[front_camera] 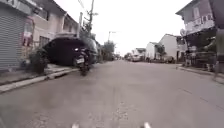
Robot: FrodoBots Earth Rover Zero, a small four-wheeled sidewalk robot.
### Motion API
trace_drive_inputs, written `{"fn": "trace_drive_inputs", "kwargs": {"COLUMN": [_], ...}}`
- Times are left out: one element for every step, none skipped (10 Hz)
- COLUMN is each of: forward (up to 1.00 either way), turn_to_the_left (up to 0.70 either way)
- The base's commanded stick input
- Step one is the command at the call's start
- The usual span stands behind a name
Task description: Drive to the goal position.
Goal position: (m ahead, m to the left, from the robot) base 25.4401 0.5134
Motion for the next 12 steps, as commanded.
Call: {"fn": "trace_drive_inputs", "kwargs": {"forward": [0.70,0.70,0.70,0.70,0.70,0.70,0.70,0.70,0.70,0.70,0.70,0.70], "turn_to_the_left": [0.00,0.00,0.03,0.02,-0.11,-0.35,0.01,0.05,0.00,0.00,0.06,0.12]}}
